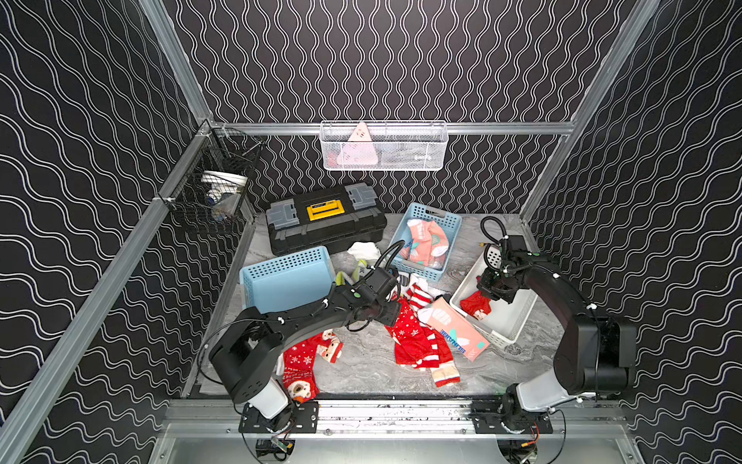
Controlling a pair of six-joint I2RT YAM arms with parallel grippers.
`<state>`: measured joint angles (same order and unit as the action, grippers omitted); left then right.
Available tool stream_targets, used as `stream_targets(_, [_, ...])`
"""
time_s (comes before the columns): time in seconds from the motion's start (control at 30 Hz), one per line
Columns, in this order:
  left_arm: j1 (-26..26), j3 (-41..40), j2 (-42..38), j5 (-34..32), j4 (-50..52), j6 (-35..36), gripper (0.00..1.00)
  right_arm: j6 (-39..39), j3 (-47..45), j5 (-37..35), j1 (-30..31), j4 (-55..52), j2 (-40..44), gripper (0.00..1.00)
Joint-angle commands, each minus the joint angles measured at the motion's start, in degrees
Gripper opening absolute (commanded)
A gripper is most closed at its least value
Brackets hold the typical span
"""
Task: Sort the socks into the basket by color
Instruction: Place the sock in the bin, then pick up the sock at the center of the board.
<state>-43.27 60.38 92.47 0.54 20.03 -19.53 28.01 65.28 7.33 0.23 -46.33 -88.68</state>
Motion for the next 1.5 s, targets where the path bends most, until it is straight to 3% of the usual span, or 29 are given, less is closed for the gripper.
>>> stream_targets(0.0, [-0.2, 1.0, 1.9, -2.0, -1.7, 1.8, 0.59, 1.0, 0.0, 1.7, 0.0, 2.7, 0.2, 0.23])
stream_targets(0.17, [-0.5, 2.4, 5.2, -3.2, -2.4, 3.4, 0.43, 0.1, 0.3, 2.2, 0.0, 1.0, 1.7, 0.54])
stream_targets(0.43, [-0.8, 3.5, 7.0, -4.8, -2.7, 3.9, 0.15, -1.2, 2.6, 2.4, 0.1, -2.5, 5.4, 0.83])
stream_targets(0.57, [-0.9, 3.3, 5.1, -5.0, -2.7, 4.1, 0.0, -2.0, 4.9, 2.9, 0.2, -4.6, 7.7, 0.84])
stream_targets(0.97, [-0.9, 5.1, -6.5, -0.4, 1.6, 4.7, 0.0, -5.5, 10.4, 10.3, 7.3, -5.7, 10.6, 0.85])
stream_targets(1.3, [-0.8, 8.3, -14.7, 11.1, 4.9, 7.2, 0.0, -7.9, 10.0, 20.2, 19.7, 1.5, 11.5, 0.84])
stream_targets(1.47, [0.0, 9.2, -16.2, 16.0, 4.6, 6.0, 0.0, -6.3, 8.0, 24.7, 21.9, 7.9, 13.1, 0.84])
